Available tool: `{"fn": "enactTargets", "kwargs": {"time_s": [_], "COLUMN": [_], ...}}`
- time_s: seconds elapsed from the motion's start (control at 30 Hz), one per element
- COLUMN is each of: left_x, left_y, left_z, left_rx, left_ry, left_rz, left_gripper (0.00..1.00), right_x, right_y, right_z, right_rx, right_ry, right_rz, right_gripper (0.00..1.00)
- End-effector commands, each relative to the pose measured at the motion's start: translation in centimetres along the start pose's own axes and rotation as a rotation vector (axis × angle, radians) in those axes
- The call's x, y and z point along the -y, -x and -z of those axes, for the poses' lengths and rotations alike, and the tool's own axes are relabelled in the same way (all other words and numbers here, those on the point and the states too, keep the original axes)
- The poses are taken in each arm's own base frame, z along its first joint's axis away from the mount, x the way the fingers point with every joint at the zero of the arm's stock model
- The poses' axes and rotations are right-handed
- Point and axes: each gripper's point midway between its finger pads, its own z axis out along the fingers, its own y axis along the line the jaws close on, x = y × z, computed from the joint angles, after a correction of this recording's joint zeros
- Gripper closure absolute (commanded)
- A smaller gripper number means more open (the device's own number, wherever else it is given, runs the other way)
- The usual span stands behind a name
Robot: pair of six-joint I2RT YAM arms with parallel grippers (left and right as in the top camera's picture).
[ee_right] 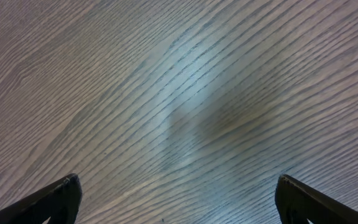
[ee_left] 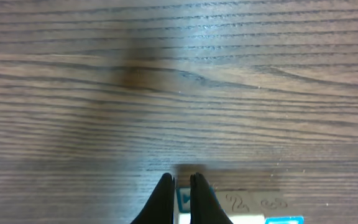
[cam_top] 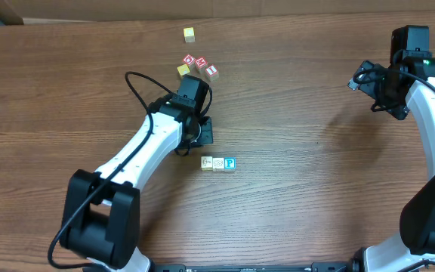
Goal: Flip 5 blocks
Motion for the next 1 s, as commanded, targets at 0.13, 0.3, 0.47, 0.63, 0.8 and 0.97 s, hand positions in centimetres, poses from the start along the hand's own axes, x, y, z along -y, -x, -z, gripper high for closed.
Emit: {"fn": "enactTargets", "kwargs": {"time_s": [0.13,0.3,0.47,0.63,0.8,0.97], "left_x": [0.5,0.6,0.9,1.1,1.0,1.0], "left_y": [-1.7,-2.4,-3.0,-3.5,-3.8,-3.9], "left_z": [-2.9,-3.4,-3.3,-3.3,-3.2,-3.2], "left_rx": [-0.069,-0.106,-0.135,-0.157,-0.170,-0.173], "left_ry": [0.040,0.036,0.015,0.000,0.003,0.005], "left_rz": [-0.010,-0.012,-0.011,-0.019,-0.018,-0.018], "left_gripper": [0.96,0.96,0.96,0.96,0.96,0.96], "right_x": [-0.3,-0.3,-0.3,-0.3,-0.3,-0.3], "right_y": [0.7,0.7,0.7,0.7,0.7,0.7], "right_z": [0.9,0.9,0.9,0.9,0.9,0.9], "right_rx": [0.030,0.030,0.030,0.030,0.030,0.029], "right_ry": [0.016,0.016,0.015,0.016,0.015,0.015], "right_rz": [0.004,0.004,0.004,0.004,0.004,0.004], "right_gripper": [0.00,0.00,0.00,0.00,0.00,0.00]}}
